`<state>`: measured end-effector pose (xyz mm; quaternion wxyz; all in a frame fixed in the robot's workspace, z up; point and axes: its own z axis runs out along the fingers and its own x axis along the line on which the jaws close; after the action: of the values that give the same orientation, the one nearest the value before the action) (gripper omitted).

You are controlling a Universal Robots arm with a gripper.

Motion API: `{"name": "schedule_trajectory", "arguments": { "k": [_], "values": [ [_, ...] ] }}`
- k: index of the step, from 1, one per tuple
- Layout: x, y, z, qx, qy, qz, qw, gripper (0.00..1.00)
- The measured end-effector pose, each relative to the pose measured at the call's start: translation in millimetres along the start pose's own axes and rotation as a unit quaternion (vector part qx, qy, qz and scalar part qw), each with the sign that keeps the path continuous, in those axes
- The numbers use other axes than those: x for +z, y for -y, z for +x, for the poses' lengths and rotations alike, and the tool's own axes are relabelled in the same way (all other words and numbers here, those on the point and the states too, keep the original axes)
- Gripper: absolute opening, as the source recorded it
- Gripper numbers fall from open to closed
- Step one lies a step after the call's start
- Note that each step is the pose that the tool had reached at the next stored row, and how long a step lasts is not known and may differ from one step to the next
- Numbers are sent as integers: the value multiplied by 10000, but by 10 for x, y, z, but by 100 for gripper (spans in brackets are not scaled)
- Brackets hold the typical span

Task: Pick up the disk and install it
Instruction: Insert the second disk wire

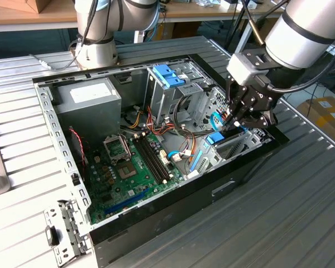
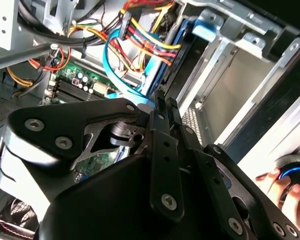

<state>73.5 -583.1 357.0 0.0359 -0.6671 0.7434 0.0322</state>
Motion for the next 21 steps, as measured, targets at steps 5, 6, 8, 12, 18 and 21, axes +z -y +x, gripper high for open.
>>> {"name": "schedule_trajectory", "arguments": {
  "k": [5, 6, 8, 12, 18, 21],
  "values": [
    [1, -54, 2, 0, 0, 0, 10000, 16],
    [1, -54, 2, 0, 0, 0, 10000, 16],
    [2, -56, 2, -1, 1, 10, 10000, 16],
    [7, -59, 3, -42, 47, 431, 9991, 16],
    [12, -63, 4, -79, 89, 815, 9966, 16],
    [11, -67, 4, -79, 89, 817, 9966, 16]
  ]
}}
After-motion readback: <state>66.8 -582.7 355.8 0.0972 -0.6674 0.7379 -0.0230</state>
